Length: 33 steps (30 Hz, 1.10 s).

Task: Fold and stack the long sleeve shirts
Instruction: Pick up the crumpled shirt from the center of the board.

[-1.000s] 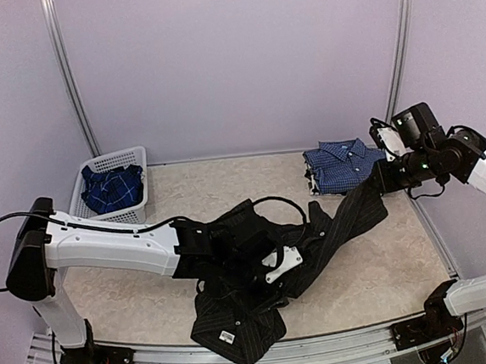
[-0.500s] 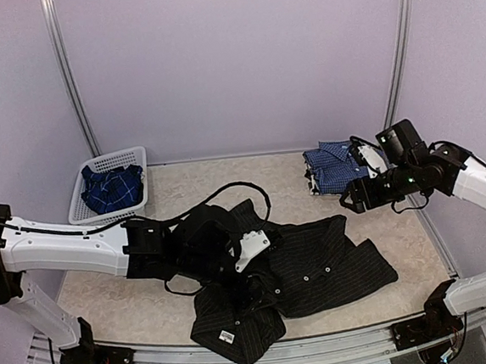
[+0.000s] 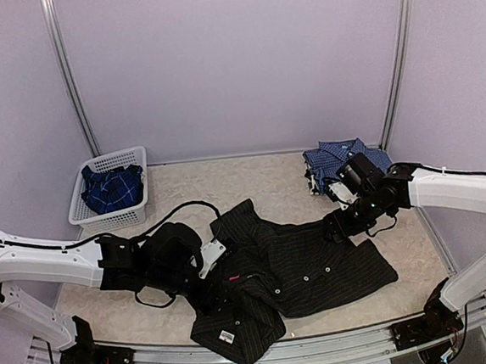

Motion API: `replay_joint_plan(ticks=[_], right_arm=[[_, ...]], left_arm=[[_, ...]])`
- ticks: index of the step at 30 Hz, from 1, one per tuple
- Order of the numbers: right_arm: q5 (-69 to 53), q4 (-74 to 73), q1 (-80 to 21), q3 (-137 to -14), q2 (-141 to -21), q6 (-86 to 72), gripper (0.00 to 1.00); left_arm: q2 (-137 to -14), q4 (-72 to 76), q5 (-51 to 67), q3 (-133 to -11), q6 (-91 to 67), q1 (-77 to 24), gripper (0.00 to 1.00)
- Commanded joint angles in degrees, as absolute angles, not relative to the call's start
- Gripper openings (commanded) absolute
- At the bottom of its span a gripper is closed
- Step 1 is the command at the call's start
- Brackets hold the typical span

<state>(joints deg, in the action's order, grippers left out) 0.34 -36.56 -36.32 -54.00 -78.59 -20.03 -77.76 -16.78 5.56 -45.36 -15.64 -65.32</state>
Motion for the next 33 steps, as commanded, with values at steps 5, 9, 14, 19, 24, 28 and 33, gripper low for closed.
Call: replay_joint_plan(ticks=[5, 9, 14, 19, 24, 28, 33], right_arm=[[7.7, -32.0, -34.4, -61.5, -92.0, -15.0, 0.71], [8.8, -32.6, -33.3, -62.6, -95.9, -13.4, 0.46], [11.3, -35.4, -31.6, -61.5, -92.7, -13.5, 0.04], [12.4, -37.9, -27.2, -60.8, -86.8, -13.6, 0.0], [10.8, -37.0, -21.2, -63.1, -86.7, -11.7, 0.0], [7.3, -34.7, -17.4, -67.7, -91.1, -10.3, 0.0], [8.0, -34.4, -14.7, -77.2, -101.1, -8.7, 0.05]], left_arm=[[-80.2, -10.8, 6.5, -41.9, -19.7, -63.8, 0.81], [-82.1, -7.8, 11.2, -40.2, -20.4, -64.2, 0.78], [-84.1, -7.3, 12.1, -40.7, -19.6, -65.7, 0.78], [-84.9, -8.2, 13.1, -41.5, -17.6, -68.5, 0.76], [-84.0, -8.2, 15.1, -43.4, -16.3, -70.6, 0.73], [-85.5, -9.1, 13.7, -47.4, -12.3, -74.0, 0.73], [-91.4, -13.1, 13.9, -56.4, -5.1, -75.8, 0.73]])
